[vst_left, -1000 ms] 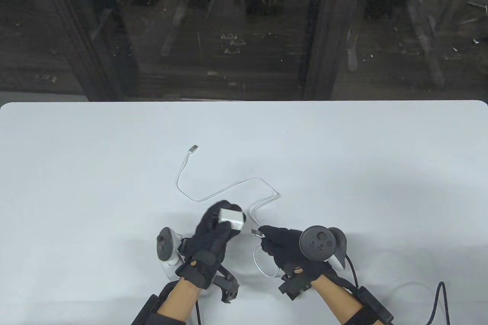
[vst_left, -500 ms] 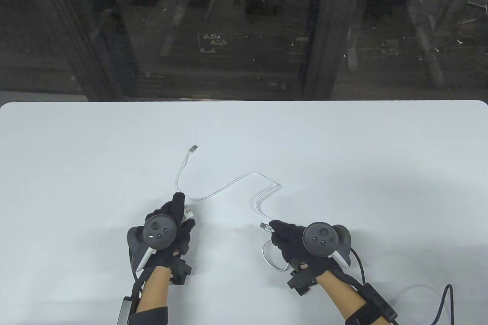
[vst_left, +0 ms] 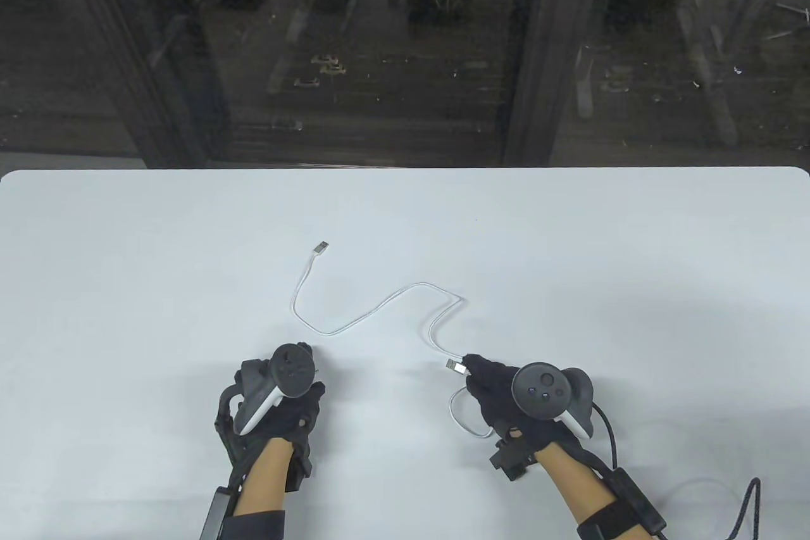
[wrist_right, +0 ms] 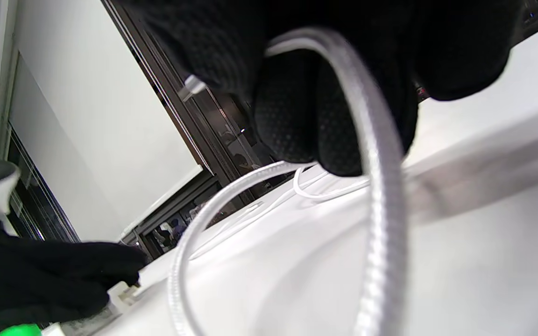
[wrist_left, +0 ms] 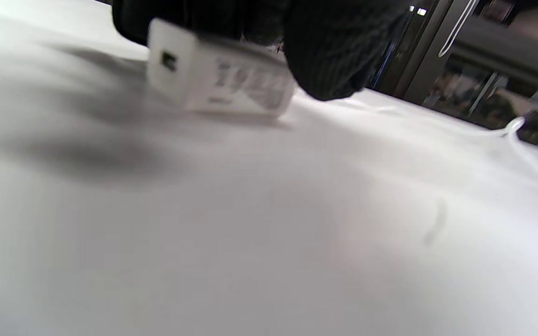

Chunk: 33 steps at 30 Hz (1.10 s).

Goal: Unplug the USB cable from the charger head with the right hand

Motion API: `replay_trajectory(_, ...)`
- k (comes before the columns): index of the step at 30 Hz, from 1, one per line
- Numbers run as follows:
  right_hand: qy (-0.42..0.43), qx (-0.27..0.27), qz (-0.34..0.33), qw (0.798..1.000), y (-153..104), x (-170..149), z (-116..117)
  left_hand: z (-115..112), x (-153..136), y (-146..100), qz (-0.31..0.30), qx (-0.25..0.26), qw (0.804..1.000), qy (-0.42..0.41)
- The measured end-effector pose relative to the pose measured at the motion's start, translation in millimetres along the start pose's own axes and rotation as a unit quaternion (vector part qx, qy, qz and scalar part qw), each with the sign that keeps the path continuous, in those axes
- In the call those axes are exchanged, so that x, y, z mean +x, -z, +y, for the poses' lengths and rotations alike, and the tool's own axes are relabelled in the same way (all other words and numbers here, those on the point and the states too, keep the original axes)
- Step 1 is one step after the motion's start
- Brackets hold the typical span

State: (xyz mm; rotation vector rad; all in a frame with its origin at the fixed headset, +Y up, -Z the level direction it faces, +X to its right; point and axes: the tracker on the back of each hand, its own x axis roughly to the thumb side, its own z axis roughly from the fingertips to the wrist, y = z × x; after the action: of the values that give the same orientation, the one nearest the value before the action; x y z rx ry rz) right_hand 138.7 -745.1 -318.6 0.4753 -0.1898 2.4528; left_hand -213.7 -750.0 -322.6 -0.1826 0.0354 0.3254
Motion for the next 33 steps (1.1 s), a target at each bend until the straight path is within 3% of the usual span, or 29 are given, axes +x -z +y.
replay_trajectory(7,-0.090,-0.014,-0.050,0.995,24.5,20.8,-7.6,10.5,17.4,-7.8,-0.130,0.013,0.977,-0.170)
replay_trajectory(12,-0.169,0.014,-0.082,0.982,58.7,45.7,-7.9,6.4,26.7,-9.2,-0.155,-0.006,0.975,-0.157)
replay_trajectory(17,-0.251,0.054,-0.093,0.962,88.2,58.4,9.7,4.6,28.2,-8.7,-0.164,-0.023,0.972,-0.166)
replay_trajectory(23,-0.284,0.075,-0.075,0.953,101.9,52.0,36.2,5.1,30.2,-9.7,-0.175,-0.025,0.968,-0.175)
replay_trajectory(29,-0.346,0.127,-0.034,0.929,106.2,39.9,61.1,5.1,30.7,-10.5,-0.176,-0.032,0.968,-0.175)
replay_trajectory(33,-0.314,0.199,0.049,0.927,105.7,32.4,67.2,4.9,30.9,-11.0,-0.181,-0.038,0.966,-0.179)
